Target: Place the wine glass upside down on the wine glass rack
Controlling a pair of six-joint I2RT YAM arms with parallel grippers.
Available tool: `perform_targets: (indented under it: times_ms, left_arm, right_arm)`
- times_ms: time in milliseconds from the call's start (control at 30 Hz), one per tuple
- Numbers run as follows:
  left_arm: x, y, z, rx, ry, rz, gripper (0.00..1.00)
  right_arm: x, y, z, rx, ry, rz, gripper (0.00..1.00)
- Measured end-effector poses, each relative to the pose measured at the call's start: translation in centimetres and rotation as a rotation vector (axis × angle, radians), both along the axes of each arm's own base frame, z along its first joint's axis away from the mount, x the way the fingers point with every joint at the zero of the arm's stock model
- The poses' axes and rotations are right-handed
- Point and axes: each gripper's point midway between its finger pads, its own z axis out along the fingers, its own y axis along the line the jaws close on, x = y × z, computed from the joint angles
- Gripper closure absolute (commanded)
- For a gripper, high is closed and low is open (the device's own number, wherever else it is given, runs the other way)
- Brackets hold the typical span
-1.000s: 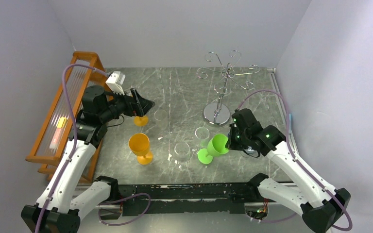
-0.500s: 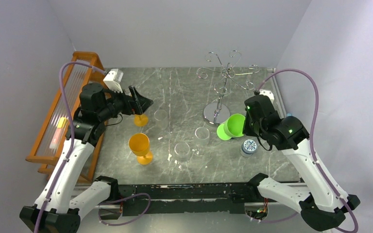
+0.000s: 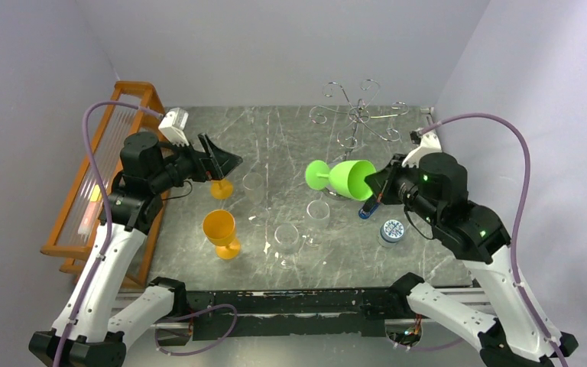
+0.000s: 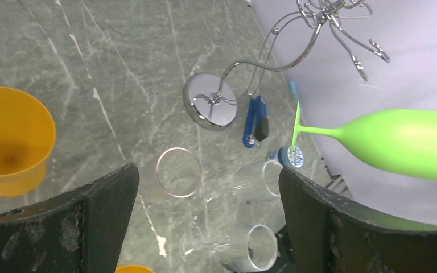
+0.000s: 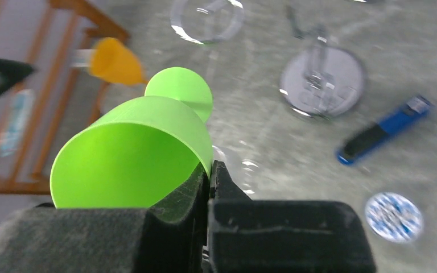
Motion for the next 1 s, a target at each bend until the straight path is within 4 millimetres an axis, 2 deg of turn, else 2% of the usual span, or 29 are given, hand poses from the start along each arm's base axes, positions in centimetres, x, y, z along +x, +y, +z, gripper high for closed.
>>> perform_targets:
  times_ms: [133,233,400,533,733,867,1000]
  left_arm:
    - [-0.1,-0.2,0.3,-0.076,0.064,0.031,0.04]
    - [0.1,0.3,0.5,-0.139,0.116,0.107,0.03]
    - [-0.5,1.8,0.7,-0.237,0.142,0.244,0.03]
    - [-1.3,2.8,2.1,-0.320,0.126,0.311,0.03]
    - [-1.8,1.9,3.1,-0.465,0.178,0.291,0.04]
    - [-1.7,1.0,3.7,-0.545,0.228,0.253,0.14]
    - [-1.5,0.8,4.3,-0.593,0.241,0.250,0.24]
  right_arm:
    - [0.6,3.9,2.0,0.161,-0.091,0.136,1.00]
    - [1.9,6.8,2.4,0.247,-0.129,0.218,1.00]
    - [3.7,9.8,2.2,0.300,-0.167,0.291,1.00]
    - [4.3,11.8,3.8,0.326,-0.243,0.346,1.00]
    - [4.1,15.6,5.7,0.327,-0.372,0.417,1.00]
    - [4.6,18.2,6.3,0.291,-0.470,0.435,1.00]
    - [5.6,19.9,6.7,0.264,-0.551,0.440,1.00]
